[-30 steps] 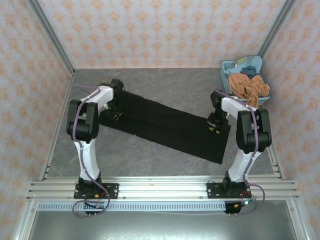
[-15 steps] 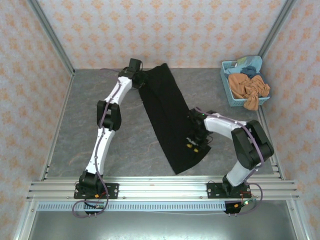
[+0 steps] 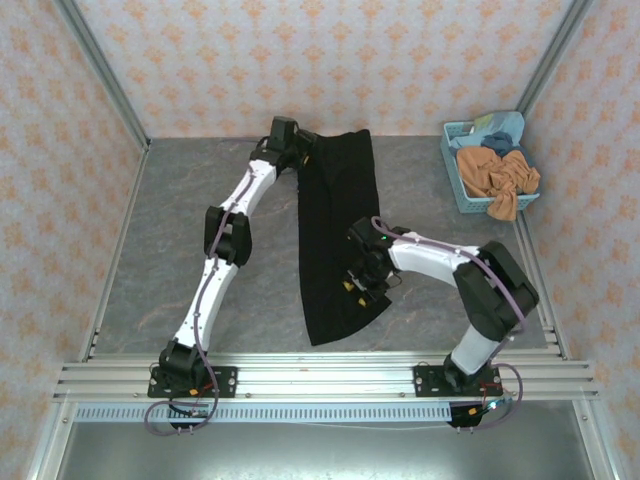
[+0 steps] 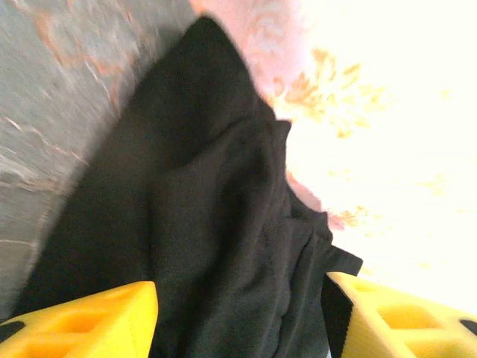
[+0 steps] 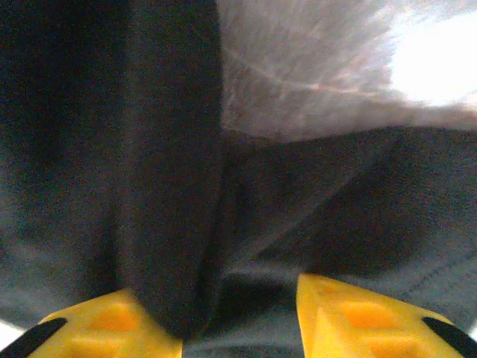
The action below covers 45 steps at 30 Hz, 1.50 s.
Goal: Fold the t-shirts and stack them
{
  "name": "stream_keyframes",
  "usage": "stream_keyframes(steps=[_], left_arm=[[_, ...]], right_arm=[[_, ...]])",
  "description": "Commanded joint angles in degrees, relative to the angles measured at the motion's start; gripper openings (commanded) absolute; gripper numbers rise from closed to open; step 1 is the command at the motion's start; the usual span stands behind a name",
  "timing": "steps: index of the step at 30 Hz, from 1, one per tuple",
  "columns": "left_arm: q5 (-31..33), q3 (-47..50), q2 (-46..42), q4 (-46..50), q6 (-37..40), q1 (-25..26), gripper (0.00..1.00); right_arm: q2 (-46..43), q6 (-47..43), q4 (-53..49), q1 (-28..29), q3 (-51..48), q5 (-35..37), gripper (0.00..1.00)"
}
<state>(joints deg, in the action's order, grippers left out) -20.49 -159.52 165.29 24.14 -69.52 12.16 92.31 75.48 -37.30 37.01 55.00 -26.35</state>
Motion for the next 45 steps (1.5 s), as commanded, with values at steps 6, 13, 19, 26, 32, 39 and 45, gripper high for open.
stream_keyframes(steps=[6,13,19,26,32,39,45], left_arm=[[-2.1,17.8,-27.9,18.8,14.4,-0.6,0.59],[-11.1,67.9,-55.2,27.1,26.4,4.1,0.49],[-17.6,99.6,-71.9,24.3,28.9,17.3,0.53],[-17.2,106.4,-71.2,16.6,21.1,31.4,0.55],[-15.5,107.5,-66.7,15.5,20.6,34.4,0.45],[-16.0,105.6,-62.0,11.8,19.4,35.6,0.32],[-16.2,103.9,-59.9,11.0,19.5,35.8,0.28]], right_arm=[[-20.2,-1.7,-10.0,-10.5,-2.0,7.2,0.46],[-22.9,-28.2,-12.6,-17.4,-1.8,1.3,0.46],[-19.1,-41.8,-19.5,-16.9,-4.8,-2.4,0.47],[-14.3,-43.5,-20.4,-10.9,-9.1,-3.3,0.48],[-11.3,-41.0,-17.0,-6.9,-12.9,-4.3,0.48],[-8.9,-38.2,-12.0,-3.9,-15.7,-7.3,0.49],[-5.2,-36.6,-7.4,-3.4,-15.7,-8.0,0.4]])
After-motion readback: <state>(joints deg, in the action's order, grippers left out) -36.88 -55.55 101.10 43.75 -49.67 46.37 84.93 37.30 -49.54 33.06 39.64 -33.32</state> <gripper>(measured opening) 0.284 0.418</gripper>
